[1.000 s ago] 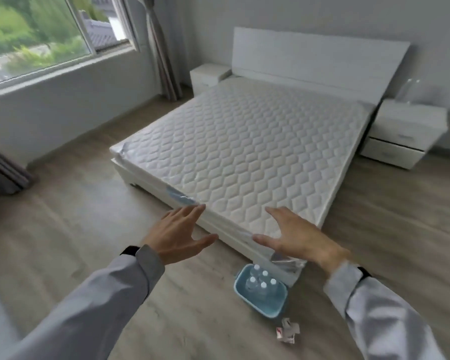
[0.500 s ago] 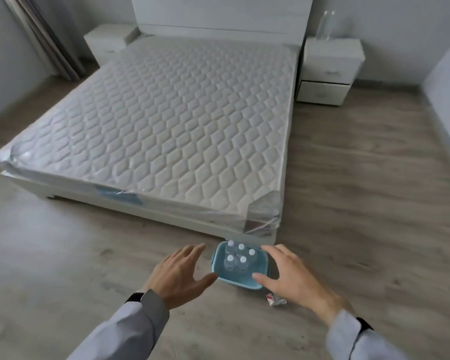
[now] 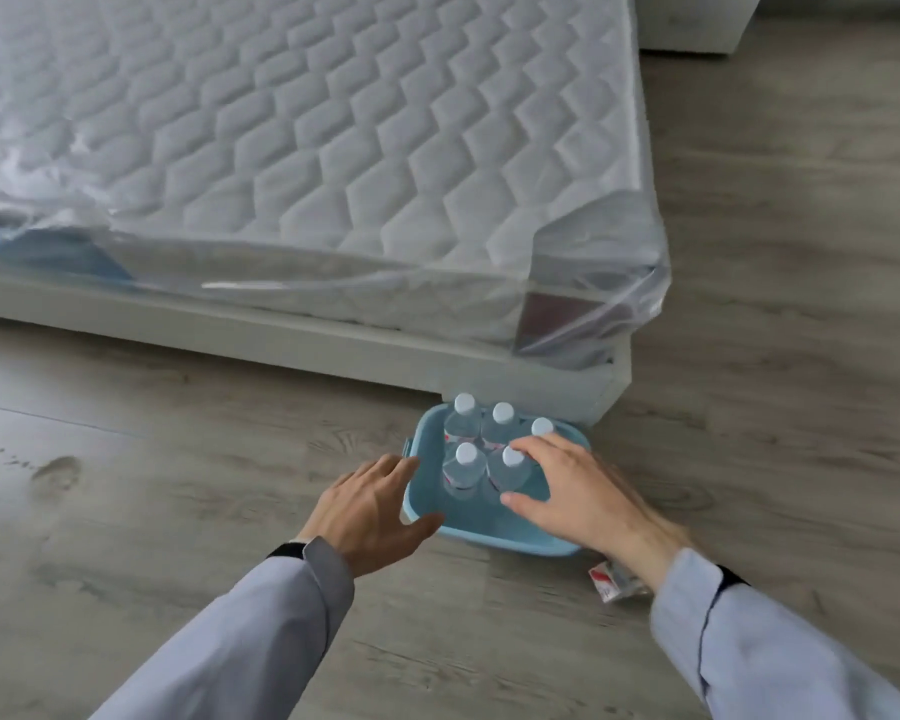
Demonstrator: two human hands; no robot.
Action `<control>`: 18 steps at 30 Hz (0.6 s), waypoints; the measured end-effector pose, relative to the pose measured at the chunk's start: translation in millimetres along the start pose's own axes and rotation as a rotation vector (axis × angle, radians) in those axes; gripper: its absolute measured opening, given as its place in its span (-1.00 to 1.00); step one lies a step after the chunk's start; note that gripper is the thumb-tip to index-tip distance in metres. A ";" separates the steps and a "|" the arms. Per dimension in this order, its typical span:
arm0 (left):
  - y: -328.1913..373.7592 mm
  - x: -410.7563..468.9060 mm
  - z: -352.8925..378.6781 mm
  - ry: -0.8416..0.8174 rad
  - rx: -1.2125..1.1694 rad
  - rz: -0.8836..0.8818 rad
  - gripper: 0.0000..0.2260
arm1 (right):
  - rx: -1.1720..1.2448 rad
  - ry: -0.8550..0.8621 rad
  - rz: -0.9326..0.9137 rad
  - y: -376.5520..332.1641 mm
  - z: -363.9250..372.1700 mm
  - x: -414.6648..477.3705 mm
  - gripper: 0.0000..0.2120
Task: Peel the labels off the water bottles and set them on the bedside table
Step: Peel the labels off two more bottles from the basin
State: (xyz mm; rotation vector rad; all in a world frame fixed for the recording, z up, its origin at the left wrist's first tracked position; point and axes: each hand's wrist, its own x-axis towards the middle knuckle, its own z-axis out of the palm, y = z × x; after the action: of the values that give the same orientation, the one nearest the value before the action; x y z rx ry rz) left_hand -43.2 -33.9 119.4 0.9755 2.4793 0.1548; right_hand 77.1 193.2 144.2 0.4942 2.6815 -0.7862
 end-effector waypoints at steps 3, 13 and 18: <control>-18.4 39.0 52.9 0.031 -0.002 0.031 -0.34 | -0.028 0.070 -0.044 14.6 42.6 41.1 -0.44; -47.1 94.2 132.7 0.154 -0.032 0.111 -0.45 | -0.165 0.205 -0.139 28.4 110.3 108.4 -0.60; -46.5 93.7 142.6 0.152 -0.103 0.095 -0.46 | -0.136 0.324 -0.140 28.5 119.4 108.3 -0.74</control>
State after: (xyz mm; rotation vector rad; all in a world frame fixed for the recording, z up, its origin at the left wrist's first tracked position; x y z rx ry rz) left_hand -65.6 -15.0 -55.0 1.0742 2.5328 0.3978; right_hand 14.2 174.2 -5.7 0.4364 3.0727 -0.5963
